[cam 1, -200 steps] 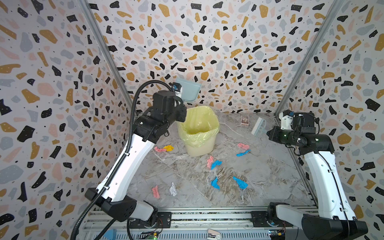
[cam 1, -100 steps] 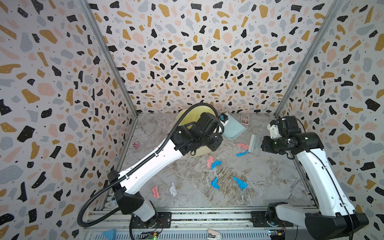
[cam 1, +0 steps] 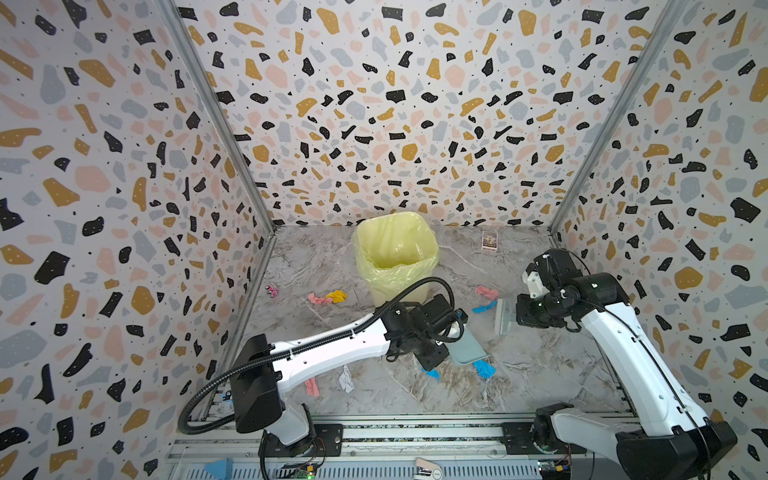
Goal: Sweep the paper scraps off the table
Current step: 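Set the dustpan on the table near the blue scraps with the left gripper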
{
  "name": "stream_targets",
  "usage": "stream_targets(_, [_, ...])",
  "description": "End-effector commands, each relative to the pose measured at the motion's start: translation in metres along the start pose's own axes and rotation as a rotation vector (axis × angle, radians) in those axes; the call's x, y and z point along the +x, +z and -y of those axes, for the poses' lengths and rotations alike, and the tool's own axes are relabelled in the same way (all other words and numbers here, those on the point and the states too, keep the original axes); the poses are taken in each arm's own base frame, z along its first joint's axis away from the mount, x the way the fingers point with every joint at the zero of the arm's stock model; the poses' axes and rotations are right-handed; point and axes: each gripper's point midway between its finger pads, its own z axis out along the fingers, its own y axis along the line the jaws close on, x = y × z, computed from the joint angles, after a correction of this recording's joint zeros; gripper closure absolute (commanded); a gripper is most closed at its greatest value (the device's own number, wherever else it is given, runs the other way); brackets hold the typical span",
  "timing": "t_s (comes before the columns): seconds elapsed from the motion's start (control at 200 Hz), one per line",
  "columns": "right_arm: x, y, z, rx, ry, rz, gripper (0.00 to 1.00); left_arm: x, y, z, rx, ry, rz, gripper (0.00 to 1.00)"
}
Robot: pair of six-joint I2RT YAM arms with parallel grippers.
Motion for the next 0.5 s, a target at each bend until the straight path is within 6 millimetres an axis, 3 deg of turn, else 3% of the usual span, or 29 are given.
stream_targets(0.0, [0.018,0.002,0.004,0.056,-0.019,-0.065,1.0,-0.003,-0.001,0.01,0.06,0.011,0.036,1.0])
stream_targets(0.28, [0.036,0.014,0.0,0.068,-0.051,-0.12,1.0,0.021,0.022,0.017,0.099,0.032,-0.04,1.0])
stream_targets(0.496, [0.049,0.022,0.008,0.097,-0.053,-0.149,1.0,0.038,0.031,0.017,0.086,0.054,-0.101,1.0])
